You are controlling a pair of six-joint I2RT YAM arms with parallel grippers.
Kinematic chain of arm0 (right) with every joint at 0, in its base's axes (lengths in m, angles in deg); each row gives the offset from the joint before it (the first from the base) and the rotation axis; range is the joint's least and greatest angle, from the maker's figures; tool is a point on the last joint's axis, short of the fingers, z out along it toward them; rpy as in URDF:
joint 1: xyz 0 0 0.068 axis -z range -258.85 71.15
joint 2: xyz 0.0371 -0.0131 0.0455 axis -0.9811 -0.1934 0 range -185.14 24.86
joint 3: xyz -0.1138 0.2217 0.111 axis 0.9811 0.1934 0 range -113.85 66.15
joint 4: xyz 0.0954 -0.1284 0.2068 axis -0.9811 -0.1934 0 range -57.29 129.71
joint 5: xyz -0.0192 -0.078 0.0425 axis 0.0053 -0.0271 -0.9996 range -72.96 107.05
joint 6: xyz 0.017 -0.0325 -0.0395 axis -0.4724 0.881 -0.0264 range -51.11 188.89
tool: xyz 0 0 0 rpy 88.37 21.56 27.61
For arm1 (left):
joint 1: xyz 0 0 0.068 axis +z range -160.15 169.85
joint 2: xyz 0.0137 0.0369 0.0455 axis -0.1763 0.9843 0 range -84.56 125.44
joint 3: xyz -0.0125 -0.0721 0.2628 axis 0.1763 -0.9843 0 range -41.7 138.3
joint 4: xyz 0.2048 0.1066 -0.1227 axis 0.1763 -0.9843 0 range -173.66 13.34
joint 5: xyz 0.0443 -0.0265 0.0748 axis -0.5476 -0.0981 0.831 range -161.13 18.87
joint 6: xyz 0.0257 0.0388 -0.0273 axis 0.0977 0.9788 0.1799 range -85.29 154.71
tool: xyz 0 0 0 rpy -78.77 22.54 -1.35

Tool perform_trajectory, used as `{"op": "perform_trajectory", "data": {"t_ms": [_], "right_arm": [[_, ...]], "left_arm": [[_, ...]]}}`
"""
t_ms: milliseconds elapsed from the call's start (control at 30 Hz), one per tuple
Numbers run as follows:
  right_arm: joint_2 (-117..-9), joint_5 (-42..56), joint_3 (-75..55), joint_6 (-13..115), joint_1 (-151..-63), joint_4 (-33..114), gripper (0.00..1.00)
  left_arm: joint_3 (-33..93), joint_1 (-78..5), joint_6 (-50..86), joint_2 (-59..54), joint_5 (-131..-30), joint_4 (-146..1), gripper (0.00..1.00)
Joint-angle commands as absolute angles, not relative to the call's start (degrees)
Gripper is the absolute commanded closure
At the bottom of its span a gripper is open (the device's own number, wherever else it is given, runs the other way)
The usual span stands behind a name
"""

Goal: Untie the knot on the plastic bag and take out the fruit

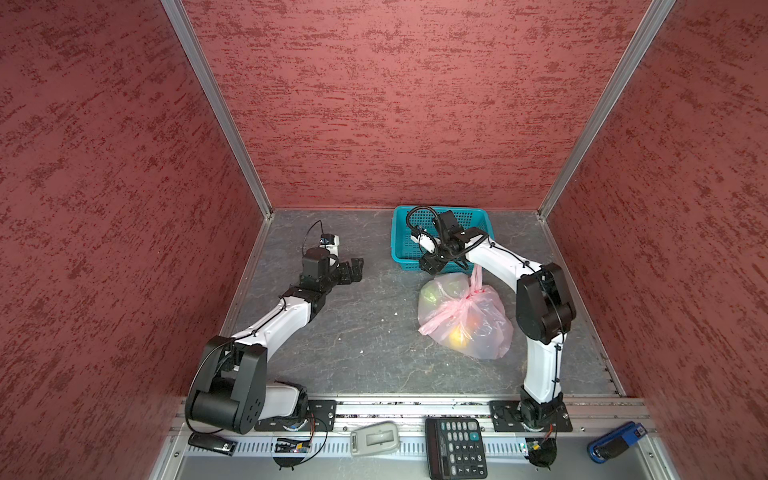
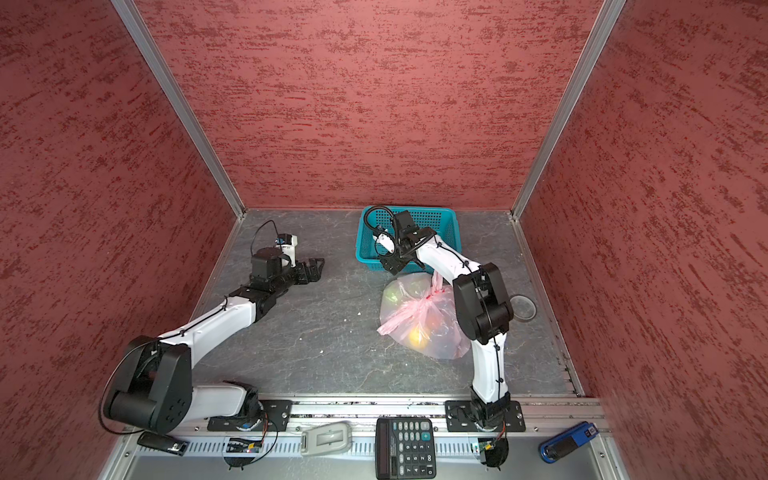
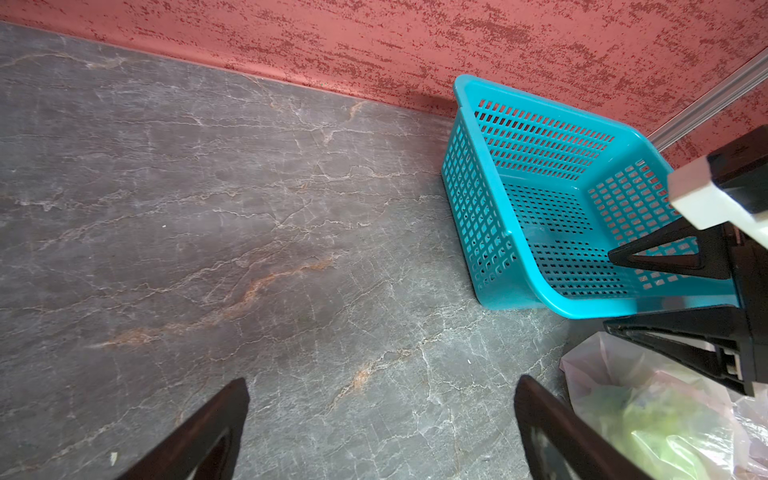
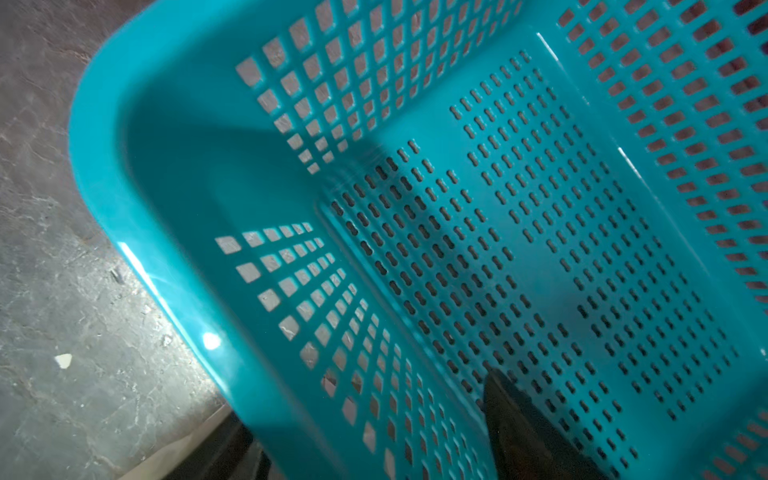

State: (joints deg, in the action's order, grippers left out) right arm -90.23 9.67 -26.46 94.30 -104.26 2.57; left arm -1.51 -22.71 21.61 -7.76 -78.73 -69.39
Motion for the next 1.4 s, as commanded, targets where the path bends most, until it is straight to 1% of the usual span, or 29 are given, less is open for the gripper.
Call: {"op": "perform_trajectory", "data": {"t_ms": [0,333,500,833,1067,1367], "right_arm": [[-91.38,12.2,-28.06,94.57,-104.0,4.32,0.33],[-92.12,13.92,-28.06,92.42,-101.04,5.45,0.56],[-91.71,15.07,-27.59,91.33,-99.2,6.37,0.63],[-92.58,19.37,-27.26,88.69,-93.57,9.39,0.66],[-96.0,23.7,-31.24,86.56,-89.68,7.96,0.69],[-101.14,30.63,-36.43,81.42,-86.79,5.46,0.69]], "left_arm": [[-1.95,-22.72,21.91,-9.23,-78.49,-70.02,0.0],[-0.96,-22.37,22.06,-8.1,-78.78,-70.02,0.0],[-0.15,-22.35,21.97,-6.94,-79.22,-69.78,0.0],[1.0,-22.37,22.11,-5.94,-79.81,-70.02,0.0],[0.72,-22.37,22.33,-6.61,-79.44,-70.67,0.0],[1.45,-22.28,22.7,-6.35,-79.37,-71.39,0.0]]}}
